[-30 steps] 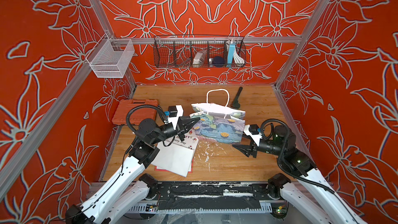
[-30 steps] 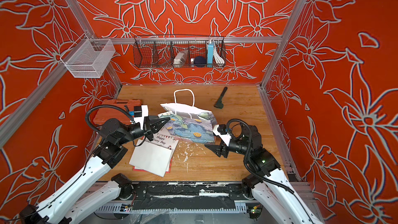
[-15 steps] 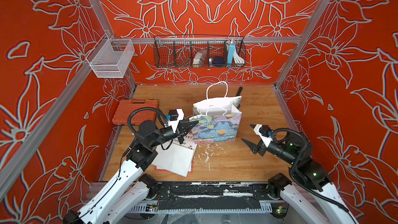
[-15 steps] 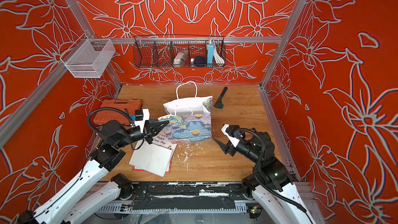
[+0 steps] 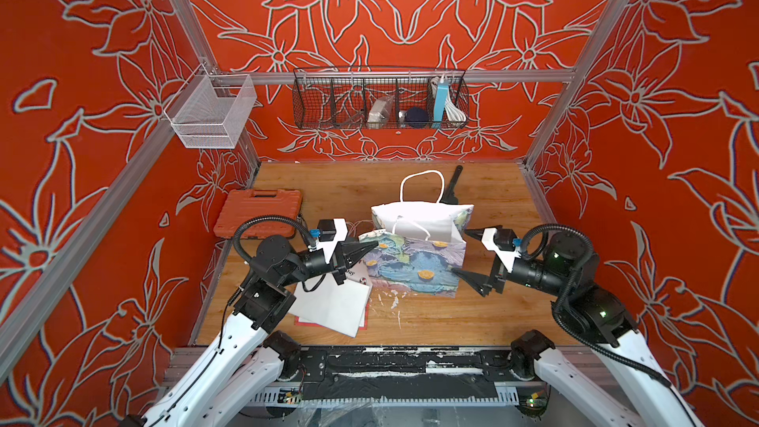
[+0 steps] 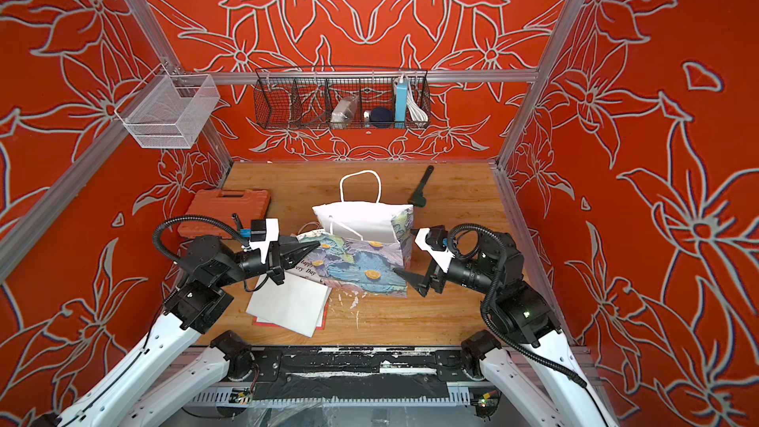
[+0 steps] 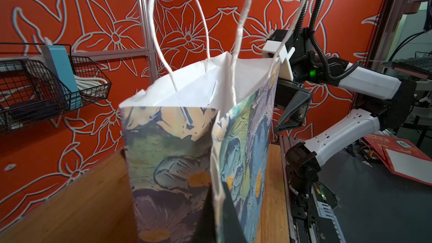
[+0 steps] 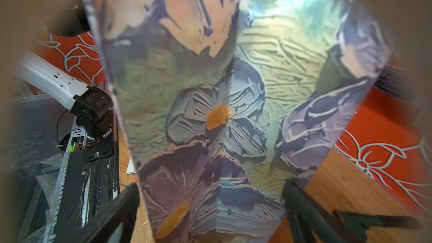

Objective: Put away the paper bag
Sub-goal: Press the paper bag.

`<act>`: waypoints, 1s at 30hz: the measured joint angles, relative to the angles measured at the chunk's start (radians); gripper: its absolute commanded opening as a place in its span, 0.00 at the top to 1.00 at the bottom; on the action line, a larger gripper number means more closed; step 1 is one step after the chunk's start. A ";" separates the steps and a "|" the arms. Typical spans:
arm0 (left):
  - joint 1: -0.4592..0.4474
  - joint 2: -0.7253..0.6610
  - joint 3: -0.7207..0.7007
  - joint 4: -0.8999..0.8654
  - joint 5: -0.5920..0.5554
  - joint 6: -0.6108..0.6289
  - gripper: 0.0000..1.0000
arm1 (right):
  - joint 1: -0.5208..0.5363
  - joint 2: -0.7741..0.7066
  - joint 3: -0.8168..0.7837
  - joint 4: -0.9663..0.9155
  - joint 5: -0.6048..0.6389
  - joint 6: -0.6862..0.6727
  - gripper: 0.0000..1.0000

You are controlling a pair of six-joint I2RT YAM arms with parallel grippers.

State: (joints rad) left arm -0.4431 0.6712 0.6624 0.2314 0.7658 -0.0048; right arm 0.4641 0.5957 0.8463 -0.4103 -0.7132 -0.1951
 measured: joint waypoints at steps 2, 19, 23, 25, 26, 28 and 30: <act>0.000 0.000 -0.018 0.016 0.002 -0.011 1.00 | 0.000 0.005 0.001 0.001 -0.019 0.000 0.07; -0.054 0.084 -0.042 0.039 -0.089 -0.027 1.00 | 0.000 0.060 -0.039 0.144 -0.167 0.098 0.48; -0.055 0.073 -0.042 0.038 -0.100 -0.015 1.00 | 0.000 0.022 -0.043 0.116 -0.112 0.063 0.30; -0.055 0.058 -0.042 0.035 -0.105 -0.010 1.00 | 0.000 -0.013 -0.044 0.092 -0.045 0.034 0.29; -0.055 0.045 -0.042 0.031 -0.110 -0.005 1.00 | 0.000 -0.032 -0.044 0.079 -0.002 0.021 0.26; -0.055 0.022 -0.042 0.021 -0.112 0.003 1.00 | 0.000 -0.070 -0.040 0.048 0.068 -0.001 0.19; -0.055 -0.003 -0.043 0.012 -0.112 0.009 1.00 | 0.000 -0.097 -0.026 0.014 0.122 -0.024 0.14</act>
State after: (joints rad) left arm -0.4976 0.6685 0.6197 0.2432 0.6537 0.0040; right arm 0.4641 0.4988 0.8200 -0.3958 -0.5915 -0.2188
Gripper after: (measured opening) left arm 0.047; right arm 0.822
